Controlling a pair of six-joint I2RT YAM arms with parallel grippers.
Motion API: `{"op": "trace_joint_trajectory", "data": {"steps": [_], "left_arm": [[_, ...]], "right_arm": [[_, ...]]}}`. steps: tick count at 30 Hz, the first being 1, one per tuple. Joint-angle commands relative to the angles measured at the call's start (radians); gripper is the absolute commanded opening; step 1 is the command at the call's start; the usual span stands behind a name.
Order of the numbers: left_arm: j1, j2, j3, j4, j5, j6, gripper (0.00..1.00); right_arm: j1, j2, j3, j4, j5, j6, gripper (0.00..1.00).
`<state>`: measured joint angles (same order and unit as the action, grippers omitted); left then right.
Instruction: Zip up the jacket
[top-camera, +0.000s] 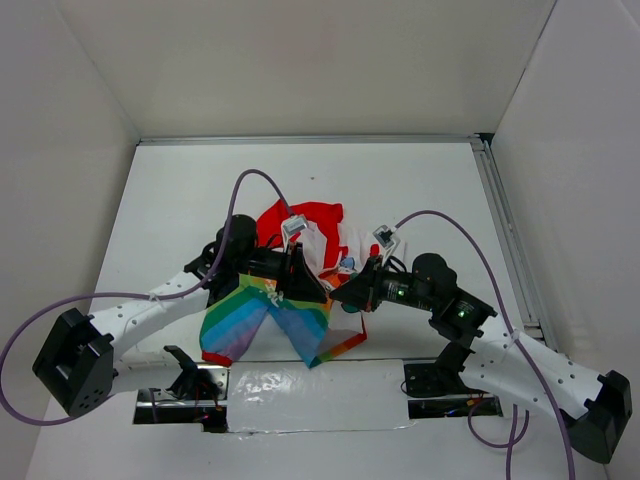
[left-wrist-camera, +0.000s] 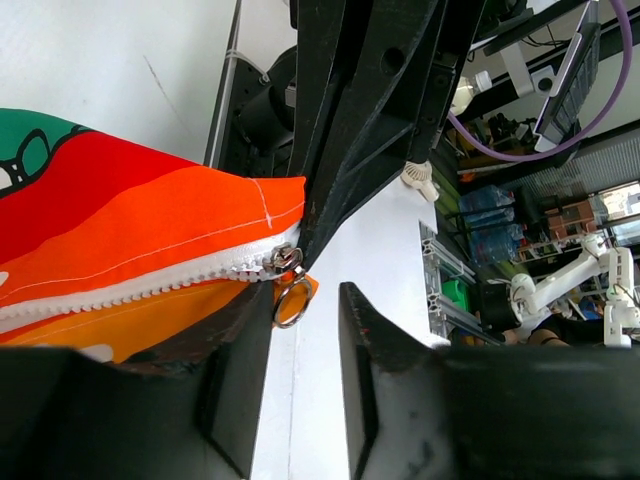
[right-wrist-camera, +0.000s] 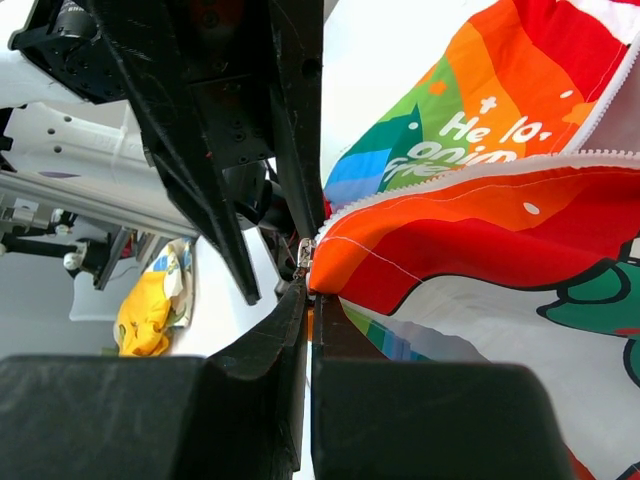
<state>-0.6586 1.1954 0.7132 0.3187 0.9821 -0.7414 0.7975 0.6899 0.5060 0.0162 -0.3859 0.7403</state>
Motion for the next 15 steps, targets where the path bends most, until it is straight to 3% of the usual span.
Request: {"op": "trace_joint_trajectory", "data": {"steps": [1,4,15], "left_arm": [[0.001,-0.007,-0.006,0.088,0.037,-0.013,0.42],[0.001,0.000,-0.003,0.089,0.041,-0.015,0.38],[-0.018,0.006,0.002,0.026,0.015,0.025,0.45]], "right_arm": [[-0.007,-0.007,0.026,0.060,0.007,-0.001,0.00],[-0.006,-0.006,0.028,0.062,0.009,-0.001,0.00],[-0.007,-0.010,0.040,0.053,0.048,0.010,0.00]]}}
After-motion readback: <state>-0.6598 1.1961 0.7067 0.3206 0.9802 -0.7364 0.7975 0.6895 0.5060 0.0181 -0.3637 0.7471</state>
